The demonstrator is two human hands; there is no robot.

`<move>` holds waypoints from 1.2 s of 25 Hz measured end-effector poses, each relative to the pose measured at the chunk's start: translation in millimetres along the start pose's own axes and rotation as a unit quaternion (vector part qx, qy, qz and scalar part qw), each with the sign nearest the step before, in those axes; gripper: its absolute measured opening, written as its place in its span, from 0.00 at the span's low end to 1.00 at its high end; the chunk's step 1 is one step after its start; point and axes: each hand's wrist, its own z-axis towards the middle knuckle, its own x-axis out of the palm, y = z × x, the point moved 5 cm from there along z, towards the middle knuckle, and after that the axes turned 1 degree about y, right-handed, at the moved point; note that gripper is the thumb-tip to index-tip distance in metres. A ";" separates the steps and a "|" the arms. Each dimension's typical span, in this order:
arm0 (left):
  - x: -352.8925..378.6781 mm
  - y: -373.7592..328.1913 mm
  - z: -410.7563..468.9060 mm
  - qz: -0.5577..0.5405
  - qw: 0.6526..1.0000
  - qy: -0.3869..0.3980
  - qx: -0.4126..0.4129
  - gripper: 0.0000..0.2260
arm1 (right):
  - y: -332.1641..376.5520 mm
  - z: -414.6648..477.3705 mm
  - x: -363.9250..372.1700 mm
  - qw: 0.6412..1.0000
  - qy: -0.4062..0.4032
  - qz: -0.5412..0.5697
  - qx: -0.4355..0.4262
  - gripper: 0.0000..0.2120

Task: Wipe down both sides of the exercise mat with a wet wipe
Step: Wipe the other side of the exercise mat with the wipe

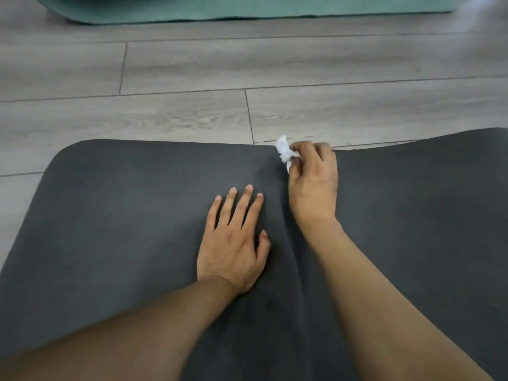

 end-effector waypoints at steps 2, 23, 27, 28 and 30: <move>0.7 0.9 2.7 0.008 1.000 0.006 0.006 0.30 | 9.1 12.7 33.8 0.998 0.039 -0.024 -0.037 0.09; 0.9 4.0 5.5 -0.007 0.999 0.051 0.001 0.32 | -19.4 8.4 10.2 0.989 0.042 -0.065 0.128 0.10; 0.8 2.6 6.5 -0.007 0.998 0.063 0.001 0.31 | 34.5 -0.2 32.5 0.981 0.188 -0.039 -0.041 0.09; 0.7 2.4 5.8 -0.005 0.998 0.062 0.001 0.32 | 15.4 4.9 18.3 0.982 0.175 -0.061 -0.047 0.08; -0.6 1.3 4.9 0.002 0.999 0.052 0.002 0.32 | -50.8 11.0 -27.5 0.986 0.114 -0.117 0.036 0.07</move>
